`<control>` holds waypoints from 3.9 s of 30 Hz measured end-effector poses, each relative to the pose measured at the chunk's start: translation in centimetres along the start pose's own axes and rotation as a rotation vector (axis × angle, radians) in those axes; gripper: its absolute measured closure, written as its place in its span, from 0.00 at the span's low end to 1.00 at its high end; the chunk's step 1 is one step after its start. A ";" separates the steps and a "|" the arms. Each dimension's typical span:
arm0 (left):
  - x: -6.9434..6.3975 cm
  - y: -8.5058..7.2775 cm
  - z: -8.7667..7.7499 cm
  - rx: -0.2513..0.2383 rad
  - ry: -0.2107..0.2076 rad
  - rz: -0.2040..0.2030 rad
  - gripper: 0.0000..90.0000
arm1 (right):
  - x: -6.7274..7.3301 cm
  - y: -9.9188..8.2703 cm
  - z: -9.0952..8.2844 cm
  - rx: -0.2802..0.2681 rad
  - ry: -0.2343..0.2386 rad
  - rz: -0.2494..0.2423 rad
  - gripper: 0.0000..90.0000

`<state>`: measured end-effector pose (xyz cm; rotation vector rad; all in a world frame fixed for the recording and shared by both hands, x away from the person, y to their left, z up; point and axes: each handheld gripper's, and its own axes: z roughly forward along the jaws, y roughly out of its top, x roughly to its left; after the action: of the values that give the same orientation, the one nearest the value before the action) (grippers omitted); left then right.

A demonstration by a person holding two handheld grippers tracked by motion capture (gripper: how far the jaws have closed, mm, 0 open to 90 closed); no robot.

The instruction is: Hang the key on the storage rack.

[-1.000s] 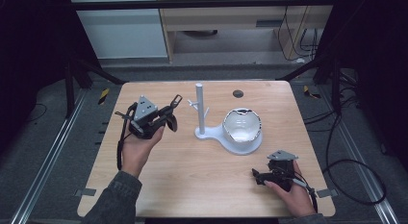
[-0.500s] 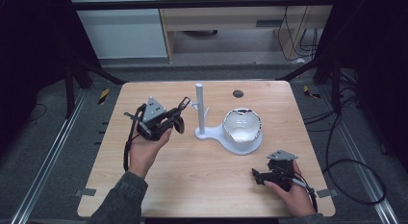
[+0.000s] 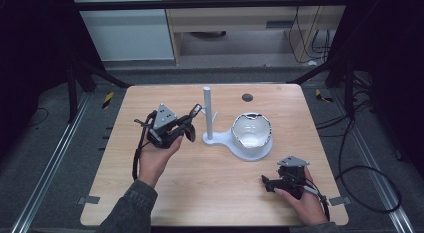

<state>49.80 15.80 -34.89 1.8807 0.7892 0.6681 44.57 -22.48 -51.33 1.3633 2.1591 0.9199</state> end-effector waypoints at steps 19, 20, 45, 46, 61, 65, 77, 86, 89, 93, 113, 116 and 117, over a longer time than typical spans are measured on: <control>0.1 -0.5 2.2 0.034 -0.003 -0.013 0.90 | 0.0 0.0 0.0 0.000 -0.001 0.001 0.00; 0.1 -0.6 2.3 0.035 -0.002 -0.014 0.90 | 0.0 0.0 0.0 0.000 -0.001 0.001 0.00; 0.1 -1.4 4.4 0.052 -0.008 -0.050 0.90 | 0.1 0.0 0.0 0.001 -0.001 0.003 0.00; 0.1 -1.4 4.4 0.050 -0.009 -0.051 0.90 | 0.1 0.0 0.0 0.001 -0.001 0.002 0.00; -0.1 -1.7 5.5 0.056 -0.013 -0.063 0.90 | 0.0 0.0 0.0 0.001 -0.001 0.002 0.00; 0.0 -1.7 5.7 0.059 -0.014 -0.064 0.90 | 0.0 0.0 0.0 0.001 -0.001 0.002 0.00; -0.2 -1.7 6.4 0.059 -0.011 -0.078 0.89 | 0.1 0.0 0.0 0.001 -0.001 0.002 0.00; -0.4 -1.5 7.1 0.059 -0.007 -0.086 0.89 | 0.1 0.0 0.0 0.001 -0.001 0.003 0.00; -0.3 -1.6 7.2 0.053 -0.007 -0.091 0.88 | 0.0 0.0 0.0 0.001 -0.001 0.003 0.00; -0.4 -1.6 7.0 0.045 0.000 -0.088 0.84 | 0.0 0.0 0.0 0.000 -0.001 0.001 0.00; -0.2 -2.2 3.4 0.026 -0.042 -0.083 0.29 | 0.1 0.0 0.0 0.000 -0.002 0.005 0.00; -0.5 -2.7 2.8 0.045 -0.054 -0.079 0.24 | 0.1 0.0 0.0 0.000 -0.002 0.005 0.00; -0.5 -2.8 2.6 0.051 -0.057 -0.074 0.22 | 0.1 0.0 0.0 0.000 -0.002 0.005 0.00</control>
<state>50.73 14.87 -38.55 1.8983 0.8421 0.5501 44.51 -22.36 -51.34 1.3695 2.1551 0.9203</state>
